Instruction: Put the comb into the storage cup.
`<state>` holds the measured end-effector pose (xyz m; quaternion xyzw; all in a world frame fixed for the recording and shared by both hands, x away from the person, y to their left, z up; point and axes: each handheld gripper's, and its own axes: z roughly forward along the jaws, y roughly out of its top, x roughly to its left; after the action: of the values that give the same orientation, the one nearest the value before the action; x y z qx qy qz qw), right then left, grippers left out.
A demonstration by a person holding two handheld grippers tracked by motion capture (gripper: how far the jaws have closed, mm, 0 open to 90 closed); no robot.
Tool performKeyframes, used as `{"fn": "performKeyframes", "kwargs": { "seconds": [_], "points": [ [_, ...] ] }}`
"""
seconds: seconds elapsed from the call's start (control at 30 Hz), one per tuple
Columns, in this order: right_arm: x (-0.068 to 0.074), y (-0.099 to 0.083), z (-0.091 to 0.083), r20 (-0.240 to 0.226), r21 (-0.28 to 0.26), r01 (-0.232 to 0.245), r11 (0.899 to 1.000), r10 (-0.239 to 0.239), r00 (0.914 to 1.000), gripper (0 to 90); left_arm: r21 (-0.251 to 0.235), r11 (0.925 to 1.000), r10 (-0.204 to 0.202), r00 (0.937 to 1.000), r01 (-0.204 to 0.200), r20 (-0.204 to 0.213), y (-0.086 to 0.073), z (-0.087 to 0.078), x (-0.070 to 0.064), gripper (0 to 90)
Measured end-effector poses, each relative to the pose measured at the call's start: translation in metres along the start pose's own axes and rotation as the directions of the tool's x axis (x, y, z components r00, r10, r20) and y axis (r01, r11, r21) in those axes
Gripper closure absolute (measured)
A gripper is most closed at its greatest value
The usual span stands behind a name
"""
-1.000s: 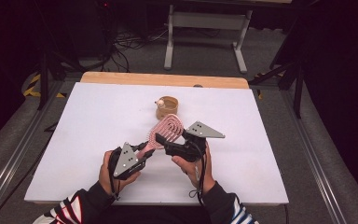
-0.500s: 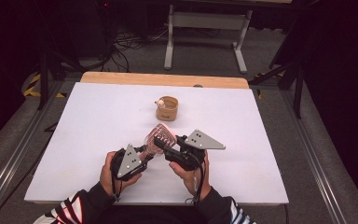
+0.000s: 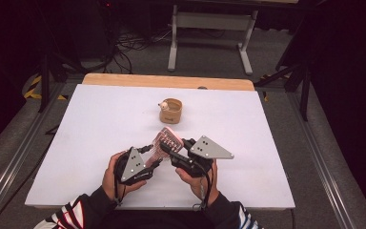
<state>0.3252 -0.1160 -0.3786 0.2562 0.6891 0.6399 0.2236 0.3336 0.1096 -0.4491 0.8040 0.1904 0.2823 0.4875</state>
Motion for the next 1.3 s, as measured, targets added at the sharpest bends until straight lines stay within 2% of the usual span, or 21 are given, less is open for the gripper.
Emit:
{"fn": "performKeyframes", "kwargs": {
  "seconds": [0.1, 0.13, 0.17, 0.43, 0.53, 0.6, 0.87, 1.03, 1.27, 1.3],
  "points": [
    [-0.001, 0.002, -0.003, 0.014, -0.006, 0.017, 1.000, -0.017, 0.9998, 63.2, 0.001, 1.0000, -0.009, 0.9999, 0.009, 0.011, -0.002, 0.000, 0.001, 37.9],
    [-0.001, 0.002, -0.003, 0.014, -0.006, 0.017, 1.000, -0.017, 0.9998, 63.2, 0.005, 0.9999, -0.015, 0.9995, 0.015, 0.027, -0.002, 0.001, 0.002, 37.9],
    [-0.003, 0.004, -0.006, 0.020, -0.009, 0.023, 1.000, -0.023, 0.9995, 63.2, 0.002, 0.9999, -0.015, 0.9994, 0.014, 0.032, -0.003, 0.000, 0.003, 33.5],
    [-0.009, 0.010, -0.016, 0.055, -0.029, 0.059, 0.998, -0.057, 0.9968, 63.3, 0.002, 0.9997, 0.025, 0.9970, -0.026, 0.073, -0.008, -0.008, 0.007, 25.8],
    [-0.012, 0.010, -0.018, 0.063, -0.023, 0.068, 0.997, -0.067, 0.9958, 63.4, -0.007, 0.9998, 0.021, 0.9961, -0.020, 0.085, -0.009, -0.011, 0.011, 23.3],
    [-0.014, 0.011, -0.021, 0.074, -0.025, 0.069, 0.997, -0.067, 0.9950, 63.4, -0.013, 0.9998, 0.018, 0.9961, -0.017, 0.086, -0.009, -0.014, 0.013, 20.9],
    [-0.023, 0.020, -0.035, 0.119, -0.066, 0.087, 0.994, -0.079, 0.9898, 63.5, -0.015, 0.9984, 0.055, 0.9950, -0.054, 0.083, -0.013, -0.031, 0.023, 13.6],
    [-0.026, 0.024, -0.041, 0.142, -0.072, 0.102, 0.992, -0.091, 0.9856, 63.6, -0.013, 0.9995, 0.031, 0.9973, -0.030, 0.067, -0.019, -0.041, 0.032, 12.7],
    [-0.030, 0.027, -0.047, 0.165, -0.087, 0.113, 0.990, -0.097, 0.9815, 63.6, -0.022, 0.9992, 0.036, 0.9971, -0.034, 0.067, -0.022, -0.050, 0.033, 11.5],
    [-0.030, 0.027, -0.048, 0.169, -0.085, 0.115, 0.990, -0.100, 0.9806, 63.6, -0.026, 0.9985, 0.049, 0.9965, -0.048, 0.067, -0.026, -0.053, 0.033, 11.3]
  ]
}}
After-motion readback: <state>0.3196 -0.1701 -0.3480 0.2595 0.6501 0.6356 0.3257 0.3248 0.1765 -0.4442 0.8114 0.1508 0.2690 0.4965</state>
